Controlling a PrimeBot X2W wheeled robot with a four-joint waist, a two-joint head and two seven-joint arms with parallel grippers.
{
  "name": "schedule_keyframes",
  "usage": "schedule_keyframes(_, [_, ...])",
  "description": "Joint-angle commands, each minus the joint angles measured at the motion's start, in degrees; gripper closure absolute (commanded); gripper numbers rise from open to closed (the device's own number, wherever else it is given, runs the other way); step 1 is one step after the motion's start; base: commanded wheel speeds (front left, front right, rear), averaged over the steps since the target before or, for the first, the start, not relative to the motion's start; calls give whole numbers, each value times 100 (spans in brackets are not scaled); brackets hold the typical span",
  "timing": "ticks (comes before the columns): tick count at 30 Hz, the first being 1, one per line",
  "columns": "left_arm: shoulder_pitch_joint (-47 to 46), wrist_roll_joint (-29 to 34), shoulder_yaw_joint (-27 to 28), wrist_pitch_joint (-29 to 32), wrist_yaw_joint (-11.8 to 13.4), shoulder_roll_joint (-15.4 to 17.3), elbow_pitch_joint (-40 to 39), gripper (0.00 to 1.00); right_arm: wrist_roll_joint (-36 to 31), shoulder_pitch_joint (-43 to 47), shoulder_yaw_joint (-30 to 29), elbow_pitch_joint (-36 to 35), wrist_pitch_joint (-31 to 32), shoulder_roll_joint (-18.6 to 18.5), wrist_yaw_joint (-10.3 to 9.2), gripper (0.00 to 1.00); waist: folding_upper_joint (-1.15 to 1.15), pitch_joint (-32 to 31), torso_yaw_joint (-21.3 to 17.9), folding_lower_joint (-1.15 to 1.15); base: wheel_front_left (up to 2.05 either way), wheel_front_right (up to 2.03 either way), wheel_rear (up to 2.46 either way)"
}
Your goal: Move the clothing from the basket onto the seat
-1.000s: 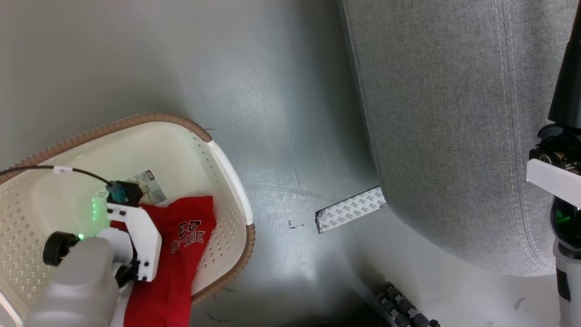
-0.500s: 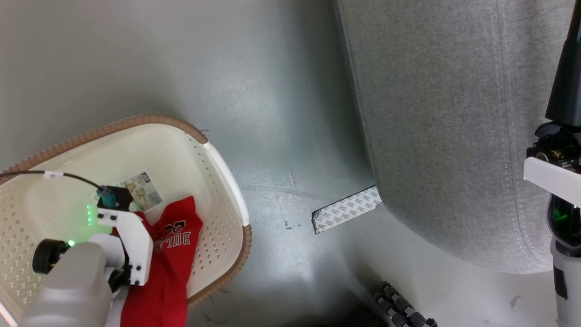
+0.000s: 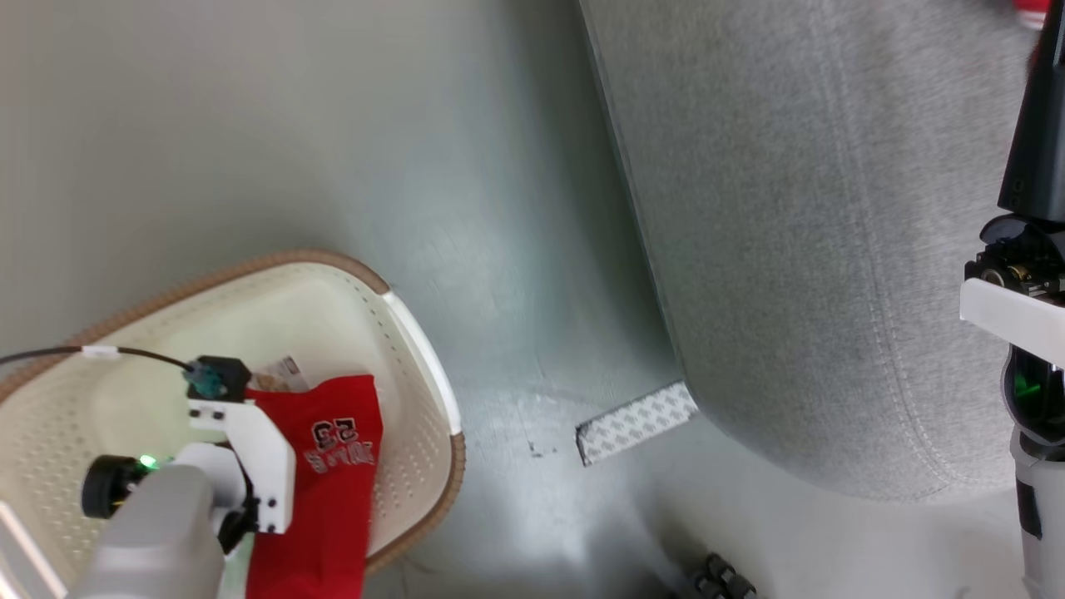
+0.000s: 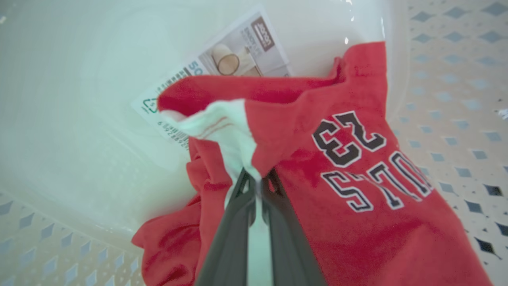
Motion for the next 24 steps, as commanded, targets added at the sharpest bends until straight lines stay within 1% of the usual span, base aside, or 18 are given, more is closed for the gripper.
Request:
schedule_keyframes(1, [99, -69, -12, -73, -17, -24, 13, 100, -12, 35, -24, 27, 1, -43, -13, 0, 0, -270, 118, -1, 0, 0, 0])
schedule_keyframes(13, [559, -320, -249, -906, -69, -531, -198, 100, -45, 395, -62, 276, 1, -339, -13, 0, 0, -1540, 662, -1, 0, 0, 0])
schedule_keyframes(20, [975, -637, -619, -1344, -72, -658, -601, 100, -58, 686, -50, 511, 1, -512, -13, 0, 0, -2388, 997, -1, 0, 0, 0])
schedule_keyframes(24, [1172, -838, -866, -1635, -72, -664, -847, 100, -48, 883, -65, 631, 1, -614, -13, 0, 0, -2895, 1209, -1, 0, 0, 0])
